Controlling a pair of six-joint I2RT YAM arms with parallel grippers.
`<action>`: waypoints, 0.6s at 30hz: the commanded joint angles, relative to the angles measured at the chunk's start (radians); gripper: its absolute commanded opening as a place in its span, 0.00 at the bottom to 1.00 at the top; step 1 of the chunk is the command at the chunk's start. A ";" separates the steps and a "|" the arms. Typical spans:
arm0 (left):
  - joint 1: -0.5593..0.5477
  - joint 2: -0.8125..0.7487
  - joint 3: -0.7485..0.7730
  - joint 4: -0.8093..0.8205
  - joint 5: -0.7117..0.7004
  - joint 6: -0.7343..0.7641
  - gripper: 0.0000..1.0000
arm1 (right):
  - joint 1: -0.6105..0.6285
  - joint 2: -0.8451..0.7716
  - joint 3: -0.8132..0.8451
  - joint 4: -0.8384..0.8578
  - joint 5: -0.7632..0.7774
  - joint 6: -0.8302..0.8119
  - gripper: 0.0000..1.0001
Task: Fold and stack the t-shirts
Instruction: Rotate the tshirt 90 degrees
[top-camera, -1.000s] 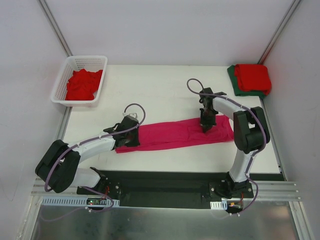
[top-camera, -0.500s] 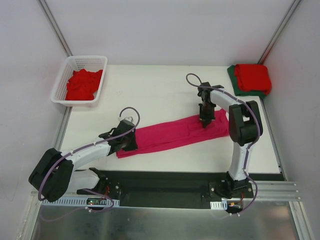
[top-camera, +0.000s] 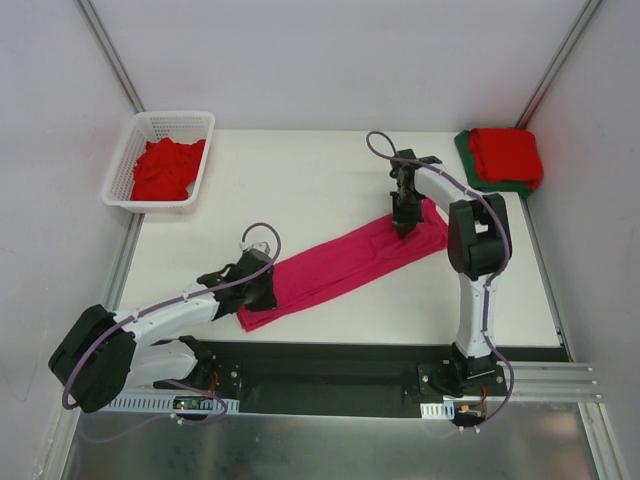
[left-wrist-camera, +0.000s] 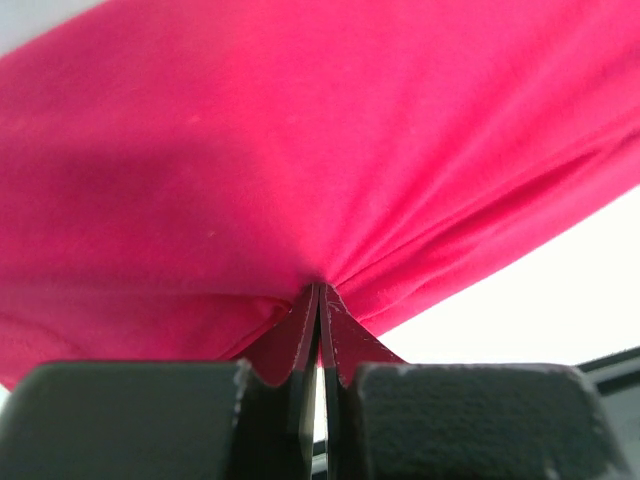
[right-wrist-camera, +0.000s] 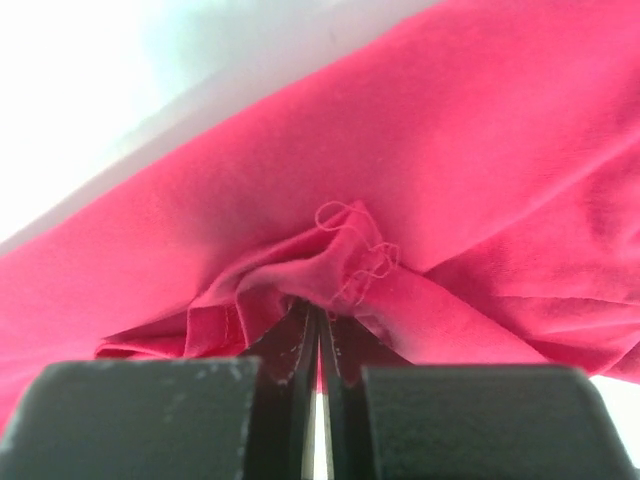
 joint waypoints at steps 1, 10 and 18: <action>-0.096 0.011 -0.001 -0.094 -0.041 -0.040 0.00 | -0.012 0.036 0.095 0.002 0.009 -0.066 0.01; -0.267 0.114 0.058 -0.097 -0.061 -0.088 0.00 | 0.008 0.135 0.265 -0.041 -0.017 -0.131 0.01; -0.324 0.086 0.038 -0.098 -0.063 -0.128 0.00 | 0.014 0.195 0.379 -0.067 -0.039 -0.168 0.01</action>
